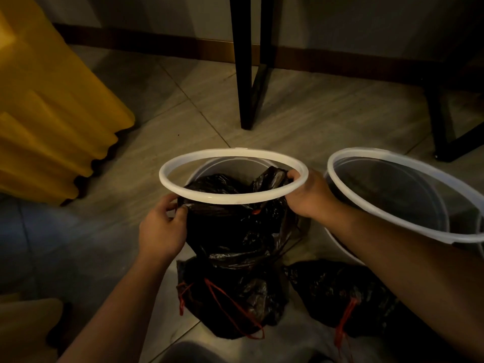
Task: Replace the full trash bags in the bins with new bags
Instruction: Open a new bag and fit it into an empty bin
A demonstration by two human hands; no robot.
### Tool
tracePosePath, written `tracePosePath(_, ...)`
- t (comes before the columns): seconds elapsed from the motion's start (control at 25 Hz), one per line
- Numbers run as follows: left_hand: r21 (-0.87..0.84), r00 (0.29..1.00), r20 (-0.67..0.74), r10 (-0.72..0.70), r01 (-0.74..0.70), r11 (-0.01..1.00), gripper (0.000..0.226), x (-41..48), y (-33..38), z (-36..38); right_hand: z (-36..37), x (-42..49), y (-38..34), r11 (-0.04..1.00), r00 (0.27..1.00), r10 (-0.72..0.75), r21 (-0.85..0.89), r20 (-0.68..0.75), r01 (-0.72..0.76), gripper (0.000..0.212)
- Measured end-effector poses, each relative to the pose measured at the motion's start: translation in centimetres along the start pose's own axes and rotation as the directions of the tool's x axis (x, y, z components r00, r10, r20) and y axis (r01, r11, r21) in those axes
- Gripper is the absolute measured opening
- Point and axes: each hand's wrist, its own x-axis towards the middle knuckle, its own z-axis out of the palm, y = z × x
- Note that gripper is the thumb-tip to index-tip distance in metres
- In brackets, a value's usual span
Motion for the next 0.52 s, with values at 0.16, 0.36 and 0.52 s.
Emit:
tracePosePath(0.16,0.110,0.999,-0.034,0.017,-0.013,0.994,0.044,0.8,0.4,-0.6,1.1,-1.2,-0.3,0.976,0.993,0.024,0.220,-0.112,0.001,0.029)
tracePosePath(0.36,0.329,0.961,-0.043,0.274,-0.245,0.912,0.050,-1.3,1.1,0.2,2.0,-2.6,0.4,0.959,0.950,-0.215,0.133,-0.228,0.249,0.017)
tracePosePath(0.52,0.461,0.863,0.091,0.496,-0.478,0.748,0.018,-0.2,2.2,1.8,2.0,-2.0,-0.2,0.941,0.931,-0.324,0.044,-0.168,0.336,0.023)
